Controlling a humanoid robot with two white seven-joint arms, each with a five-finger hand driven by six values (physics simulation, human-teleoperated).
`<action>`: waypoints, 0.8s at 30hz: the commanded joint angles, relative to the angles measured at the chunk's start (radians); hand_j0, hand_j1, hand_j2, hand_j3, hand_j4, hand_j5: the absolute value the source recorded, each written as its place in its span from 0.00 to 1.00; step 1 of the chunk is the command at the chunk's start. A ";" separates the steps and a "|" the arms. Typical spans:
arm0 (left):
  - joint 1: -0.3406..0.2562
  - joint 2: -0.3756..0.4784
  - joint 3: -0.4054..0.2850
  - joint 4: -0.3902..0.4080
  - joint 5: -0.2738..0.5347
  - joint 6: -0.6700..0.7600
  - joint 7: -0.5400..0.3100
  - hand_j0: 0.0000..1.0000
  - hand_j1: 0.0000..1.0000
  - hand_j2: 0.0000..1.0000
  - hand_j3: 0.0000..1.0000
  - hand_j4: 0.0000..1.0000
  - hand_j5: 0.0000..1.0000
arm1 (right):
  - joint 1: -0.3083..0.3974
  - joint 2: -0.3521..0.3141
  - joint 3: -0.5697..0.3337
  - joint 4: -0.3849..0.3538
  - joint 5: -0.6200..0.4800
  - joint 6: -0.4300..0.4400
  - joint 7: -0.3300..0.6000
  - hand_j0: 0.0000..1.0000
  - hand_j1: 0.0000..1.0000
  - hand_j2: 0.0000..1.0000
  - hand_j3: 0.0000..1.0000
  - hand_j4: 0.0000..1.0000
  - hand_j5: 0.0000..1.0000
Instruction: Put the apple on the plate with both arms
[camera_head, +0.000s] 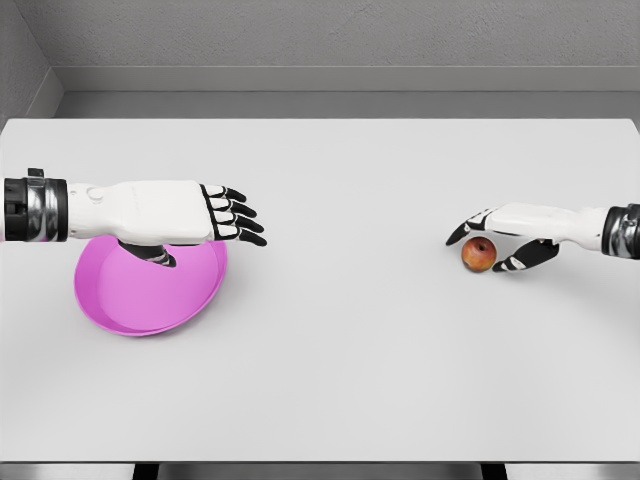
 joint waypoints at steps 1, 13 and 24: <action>0.000 0.001 0.001 0.000 0.005 0.002 0.000 1.00 1.00 1.00 1.00 1.00 1.00 | 0.000 0.000 0.009 0.000 -0.008 0.002 0.000 0.71 0.71 0.71 0.71 0.71 0.71; 0.000 0.001 -0.004 0.000 0.005 0.002 0.000 1.00 1.00 1.00 1.00 1.00 1.00 | -0.008 0.000 0.000 0.032 -0.022 0.002 0.000 0.55 0.55 0.55 0.55 0.55 0.55; 0.000 0.001 -0.004 0.000 0.005 0.002 0.000 1.00 1.00 1.00 1.00 1.00 1.00 | -0.057 0.057 0.000 -0.088 -0.023 0.002 0.000 0.48 0.48 0.48 0.48 0.48 0.48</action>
